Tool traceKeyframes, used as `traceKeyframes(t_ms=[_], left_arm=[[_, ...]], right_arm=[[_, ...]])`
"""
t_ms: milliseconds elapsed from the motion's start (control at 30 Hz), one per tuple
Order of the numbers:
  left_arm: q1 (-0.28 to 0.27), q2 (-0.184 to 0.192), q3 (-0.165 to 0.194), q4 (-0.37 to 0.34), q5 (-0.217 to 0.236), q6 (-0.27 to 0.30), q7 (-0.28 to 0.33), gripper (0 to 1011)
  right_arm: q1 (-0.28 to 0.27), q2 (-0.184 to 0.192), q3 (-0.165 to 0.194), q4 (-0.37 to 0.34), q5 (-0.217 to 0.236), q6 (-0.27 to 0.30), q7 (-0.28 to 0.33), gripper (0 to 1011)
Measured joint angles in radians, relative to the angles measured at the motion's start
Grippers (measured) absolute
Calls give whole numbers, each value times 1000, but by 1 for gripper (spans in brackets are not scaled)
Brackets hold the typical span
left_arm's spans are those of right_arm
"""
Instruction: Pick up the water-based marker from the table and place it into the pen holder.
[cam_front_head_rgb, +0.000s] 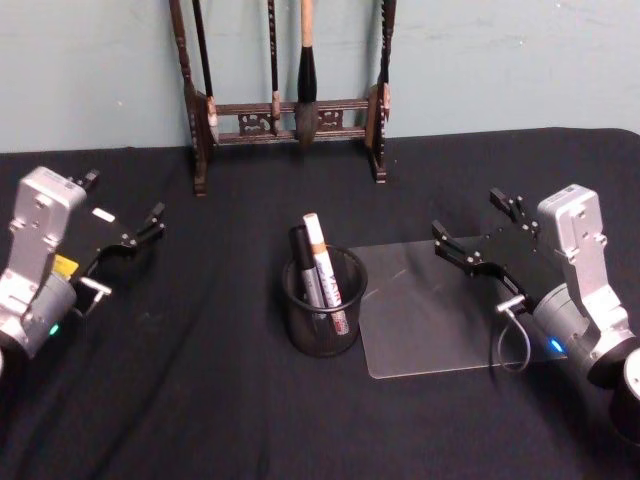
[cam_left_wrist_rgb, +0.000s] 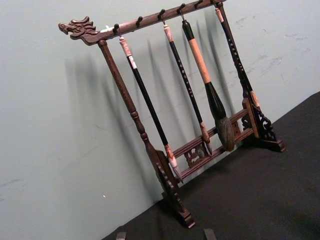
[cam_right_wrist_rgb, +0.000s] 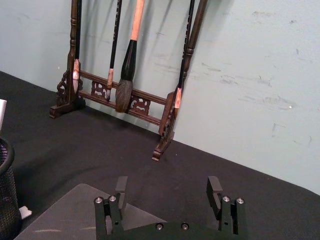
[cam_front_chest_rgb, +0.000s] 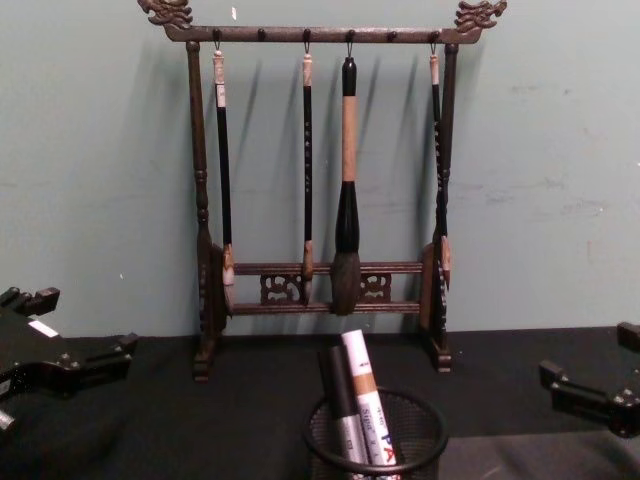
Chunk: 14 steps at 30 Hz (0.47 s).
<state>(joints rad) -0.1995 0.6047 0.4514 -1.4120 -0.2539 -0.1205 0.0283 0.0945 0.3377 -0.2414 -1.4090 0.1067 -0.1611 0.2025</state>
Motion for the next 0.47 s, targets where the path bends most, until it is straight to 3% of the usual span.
traceKeyframes(t_ms=[467], left_arm=[[0,0,0,0,0,0,0,1001]], right_arm=[[0,0,0,0,0,0,0,1002]])
